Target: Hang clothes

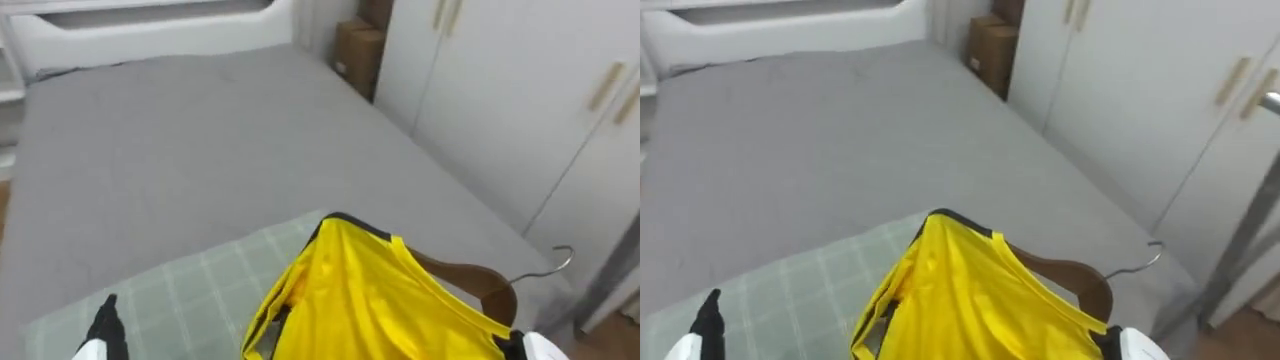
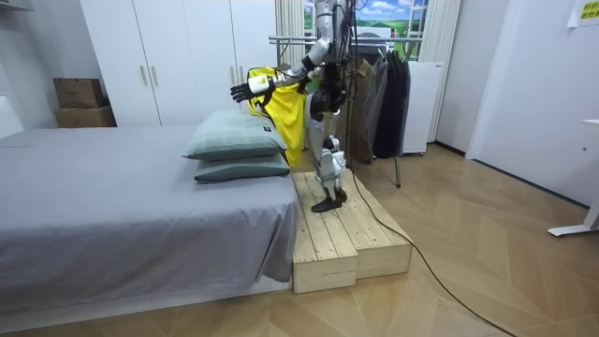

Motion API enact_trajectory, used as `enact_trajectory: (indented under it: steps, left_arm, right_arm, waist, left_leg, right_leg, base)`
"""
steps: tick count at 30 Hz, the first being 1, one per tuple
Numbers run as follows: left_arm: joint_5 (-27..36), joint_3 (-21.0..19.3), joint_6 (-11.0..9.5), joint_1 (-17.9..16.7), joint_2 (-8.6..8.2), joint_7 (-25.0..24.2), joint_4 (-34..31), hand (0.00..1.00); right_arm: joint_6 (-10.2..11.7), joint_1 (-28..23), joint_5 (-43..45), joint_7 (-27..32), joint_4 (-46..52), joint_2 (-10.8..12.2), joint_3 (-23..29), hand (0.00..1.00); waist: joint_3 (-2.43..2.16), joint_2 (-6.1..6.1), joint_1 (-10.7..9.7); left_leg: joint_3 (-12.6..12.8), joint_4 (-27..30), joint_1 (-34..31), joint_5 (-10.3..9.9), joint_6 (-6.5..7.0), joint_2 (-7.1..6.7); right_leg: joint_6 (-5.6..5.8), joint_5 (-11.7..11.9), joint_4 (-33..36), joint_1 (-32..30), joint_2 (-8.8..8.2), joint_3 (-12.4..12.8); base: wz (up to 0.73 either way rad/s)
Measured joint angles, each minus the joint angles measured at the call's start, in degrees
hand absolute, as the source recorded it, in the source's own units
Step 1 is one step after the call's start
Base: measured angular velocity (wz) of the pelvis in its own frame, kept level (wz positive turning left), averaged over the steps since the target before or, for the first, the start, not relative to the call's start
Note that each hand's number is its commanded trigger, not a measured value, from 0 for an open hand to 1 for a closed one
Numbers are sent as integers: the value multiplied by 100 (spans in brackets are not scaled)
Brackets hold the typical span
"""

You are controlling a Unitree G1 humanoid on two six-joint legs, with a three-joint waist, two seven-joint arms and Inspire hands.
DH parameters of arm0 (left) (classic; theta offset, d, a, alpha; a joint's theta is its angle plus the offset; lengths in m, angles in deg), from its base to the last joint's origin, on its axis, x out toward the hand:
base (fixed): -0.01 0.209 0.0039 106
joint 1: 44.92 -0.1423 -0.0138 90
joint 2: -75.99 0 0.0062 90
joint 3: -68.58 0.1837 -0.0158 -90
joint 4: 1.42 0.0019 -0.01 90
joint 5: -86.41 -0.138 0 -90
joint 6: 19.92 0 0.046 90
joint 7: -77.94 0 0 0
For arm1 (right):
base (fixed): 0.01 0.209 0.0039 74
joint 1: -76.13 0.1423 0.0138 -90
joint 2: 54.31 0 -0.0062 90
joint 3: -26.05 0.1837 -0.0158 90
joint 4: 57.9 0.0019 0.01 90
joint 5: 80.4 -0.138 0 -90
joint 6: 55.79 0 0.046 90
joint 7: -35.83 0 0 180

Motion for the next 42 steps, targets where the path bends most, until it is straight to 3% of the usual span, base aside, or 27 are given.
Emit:
enact_trajectory:
  steps: [1, 3, 5, 6, 8, 11, 12, 13, 14, 15, 16, 17, 19, 20, 21, 22, 23, 24, 26, 28, 35, 42]
  left_arm:
    - [87, -15, 8, 131, -8, 0, 34, 0]
    - [93, -5, 1, 219, -101, 7, 69, 0]
    - [93, -3, 5, 248, -183, 21, 239, 0]
    - [93, 11, 4, 264, -183, 22, 240, 0]
    - [90, 16, 14, 390, -138, 64, 252, 0]
    - [48, 122, 123, 385, -135, 129, 252, 0]
    - [38, 188, 153, 359, -144, 146, 246, 0]
    - [37, 215, 194, 291, -158, 195, 256, 0]
    - [41, 232, 220, 246, -172, 230, 268, 0]
    - [54, 232, 251, 133, -202, 258, 273, 0]
    - [51, 230, 262, 77, -237, 257, 275, 0]
    - [48, 231, 262, 69, -258, 258, 275, 0]
    - [60, 245, 256, 43, -391, 270, 321, 0]
    - [61, 289, 247, 37, -437, 303, 319, 0]
    - [59, 316, 239, 38, -449, 331, 314, 0]
    - [46, 367, 227, 49, -465, 394, 293, 0]
    - [45, 378, 220, 55, -460, 408, 294, 0]
    - [46, 393, 220, 111, -458, 428, 295, 0]
    - [55, 466, 218, 282, -450, 488, 293, 0]
    - [65, 480, 223, 306, -449, 496, 288, 0]
    - [66, 498, 227, 309, -444, 495, 279, 0]
    - [63, 465, 113, 204, -408, 495, 429, 0]
  right_arm:
    - [52, 64, -56, -3, -38, 0, -78, 100]
    - [52, 116, -57, -7, -36, -33, -170, 100]
    - [50, 180, -10, -44, -21, -36, -275, 100]
    - [49, 188, -5, -49, -7, -38, -275, 100]
    - [48, 317, -10, -105, 4, -29, -277, 100]
    - [48, 465, 25, -188, 28, -55, -273, 100]
    - [48, 496, 57, -204, 82, -84, -267, 100]
    - [48, 591, 124, -278, 108, -89, -269, 100]
    - [48, 638, 164, -321, 126, -90, -271, 100]
    - [48, 720, 261, -400, 209, -77, -285, 100]
    - [67, 739, 286, -422, 314, -72, -284, 100]
    - [69, 740, 281, -437, 359, -70, -280, 100]
    - [67, 795, 280, -582, 429, -92, -279, 100]
    - [60, 802, 320, -623, 468, -105, -280, 100]
    - [60, 803, 367, -629, 499, -103, -282, 100]
    - [51, 802, 461, -647, 575, -99, -294, 100]
    - [37, 798, 519, -669, 607, -80, -313, 100]
    - [20, 765, 646, -718, 745, -71, -340, 100]
    - [-8, 758, 880, -737, 1077, -68, -334, 100]
    - [-32, 715, 1140, -739, 1409, -66, -335, 100]
    - [-105, 383, 1399, -745, 2293, -83, -334, 100]
    - [-94, 127, 1415, -745, 2312, -88, -266, 100]
  waist:
    - [78, -100, 9]
    - [109, -124, 97]
    - [125, -34, 73]
    - [120, -8, 33]
    - [117, -7, -101]
    - [112, 16, -103]
    - [108, 19, -82]
    - [109, 27, 14]
    - [102, 51, 63]
    - [78, 109, 113]
    - [48, 149, 106]
    - [45, 161, 115]
    - [35, 198, 173]
    - [16, 219, 203]
    - [0, 245, 218]
    - [-34, 315, 210]
    - [-40, 319, 206]
    - [-59, 309, 75]
    - [-45, 282, -37]
    - [-47, 285, -146]
    - [-37, 271, -212]
    - [5, 201, -240]
  left_leg:
    - [127, 158, -46, -8, -14, 25]
    - [84, 380, -205, -3, -25, 147]
    - [-248, 767, -329, 3, -122, 430]
    - [-259, 870, -377, -33, -167, 530]
    - [-263, 1191, -512, -226, -210, 837]
    - [-250, 1455, -538, -240, -278, 1048]
    - [-394, 1563, -542, -232, -305, 1096]
    - [-832, 1627, -578, -174, -402, 1070]
    - [-1115, 1648, -599, -136, -464, 1035]
    - [-1886, 1668, -651, -79, -500, 920]
    - [-2706, 1681, -745, -28, -453, 764]
    - [-3054, 1686, -788, -7, -426, 678]
    - [-4119, 1295, -815, -18, -435, 172]
    - [-4398, 956, -884, 15, -433, -15]
    - [-4489, 799, -916, 84, -467, -45]
    - [-4605, 511, -1020, 459, -490, -118]
    - [-4619, 519, -1040, 529, -515, -114]
    - [-4583, 465, -972, 540, -515, -124]
    - [-4428, 377, -962, 524, -487, -154]
    - [-4424, 270, -873, 518, -477, -167]
    - [-4292, -57, -459, 488, -434, -177]
    - [-4271, -117, -371, 462, -423, -175]
  right_leg:
    - [170, -25, -211, 41, -77, 27]
    - [138, -24, -501, -79, 7, -114]
    - [-47, 103, -688, -53, 183, -148]
    - [-80, 118, -705, -58, 250, -149]
    - [-250, 20, -666, -177, 411, -141]
    - [-378, -53, -630, -274, 553, -24]
    - [-446, -93, -552, -326, 597, 106]
    - [-504, -130, -473, -402, 689, 416]
    - [-523, -132, -467, -420, 748, 560]
    - [-588, -114, -474, -438, 855, 818]
    - [-618, -110, -479, -437, 950, 1084]
    - [-638, -99, -478, -445, 987, 1211]
    - [-649, -46, -488, -484, 1040, 1777]
    - [-643, -10, -481, -553, 1068, 2056]
    - [-645, 15, -481, -584, 1087, 2143]
    - [-648, 45, -473, -665, 1169, 2311]
    - [-639, 52, -468, -679, 1201, 2426]
    - [-608, 71, -494, -704, 1224, 2517]
    - [-556, 161, -609, -763, 1288, 2685]
    - [-530, 198, -711, -709, 1305, 2726]
    - [-472, 220, -1008, -437, 1382, 2928]
    - [-447, 239, -1098, -383, 1452, 3117]
  base:
    - [-130]
    - [-116]
    - [-96]
    - [-37]
    - [-11]
    - [-26]
    - [-67]
    - [-85]
    - [-117]
    - [-117]
    - [-112]
    - [-105]
    - [-134]
    - [-131]
    - [-129]
    - [-95]
    - [-87]
    - [-53]
    - [-41]
    - [-21]
    - [-16]
    - [-14]
